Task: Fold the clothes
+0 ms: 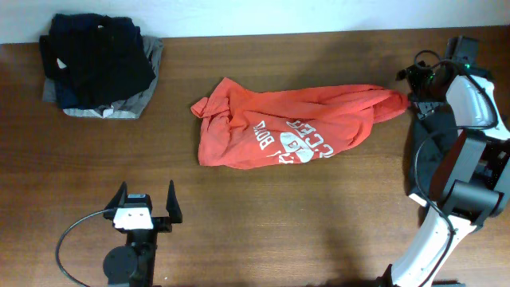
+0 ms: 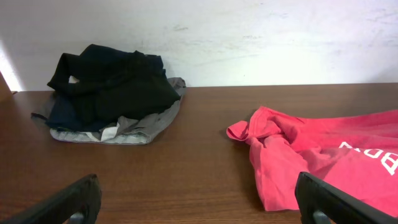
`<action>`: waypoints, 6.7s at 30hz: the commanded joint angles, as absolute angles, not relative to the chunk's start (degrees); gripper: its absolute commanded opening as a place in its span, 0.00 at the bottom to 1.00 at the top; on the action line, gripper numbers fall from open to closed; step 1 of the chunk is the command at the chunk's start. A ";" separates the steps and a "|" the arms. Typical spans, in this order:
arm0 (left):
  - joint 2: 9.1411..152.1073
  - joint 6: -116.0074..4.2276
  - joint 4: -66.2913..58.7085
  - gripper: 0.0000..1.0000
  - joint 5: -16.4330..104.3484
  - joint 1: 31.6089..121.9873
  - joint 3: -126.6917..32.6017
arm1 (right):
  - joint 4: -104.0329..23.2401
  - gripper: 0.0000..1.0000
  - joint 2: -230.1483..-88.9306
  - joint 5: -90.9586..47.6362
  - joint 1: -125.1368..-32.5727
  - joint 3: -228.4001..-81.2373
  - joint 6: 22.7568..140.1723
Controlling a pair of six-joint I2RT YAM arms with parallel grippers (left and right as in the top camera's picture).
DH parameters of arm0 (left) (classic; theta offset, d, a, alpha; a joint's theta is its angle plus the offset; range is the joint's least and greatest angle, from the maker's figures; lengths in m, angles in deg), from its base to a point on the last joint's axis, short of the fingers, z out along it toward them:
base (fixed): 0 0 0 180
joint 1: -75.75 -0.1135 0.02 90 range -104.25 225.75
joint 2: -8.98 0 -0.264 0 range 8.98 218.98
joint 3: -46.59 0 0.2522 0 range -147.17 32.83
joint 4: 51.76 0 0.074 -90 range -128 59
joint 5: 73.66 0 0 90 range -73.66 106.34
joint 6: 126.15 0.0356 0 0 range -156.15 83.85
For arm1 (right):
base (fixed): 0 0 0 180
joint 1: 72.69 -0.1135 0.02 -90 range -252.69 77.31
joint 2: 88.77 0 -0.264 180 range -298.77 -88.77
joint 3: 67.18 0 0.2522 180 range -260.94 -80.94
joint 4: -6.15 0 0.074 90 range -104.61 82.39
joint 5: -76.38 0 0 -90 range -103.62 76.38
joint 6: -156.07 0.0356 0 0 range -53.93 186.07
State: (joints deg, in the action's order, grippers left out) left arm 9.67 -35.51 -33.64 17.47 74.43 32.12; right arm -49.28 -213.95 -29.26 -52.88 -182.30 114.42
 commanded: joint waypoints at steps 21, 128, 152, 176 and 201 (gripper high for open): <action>9.34 -34.42 -33.40 0.99 18.10 74.03 32.30 | -49.11 0.04 -216.40 -29.48 -54.25 -182.63 114.84; 58.06 -37.78 -40.22 0.99 41.12 74.10 -9.17 | -78.74 0.04 -184.93 -3.07 -67.43 -196.62 91.37; 118.58 -38.66 -29.53 1.00 28.40 89.84 -55.31 | -79.23 0.04 -184.93 -3.07 -67.43 -196.62 91.34; 132.02 -35.44 -32.72 0.99 11.61 95.67 -55.31 | -80.38 0.04 -185.91 -3.14 -67.43 -196.60 91.37; 135.65 -28.71 -29.55 0.95 17.01 95.39 -55.31 | -81.87 0.05 -185.91 -3.09 -67.43 -196.49 91.34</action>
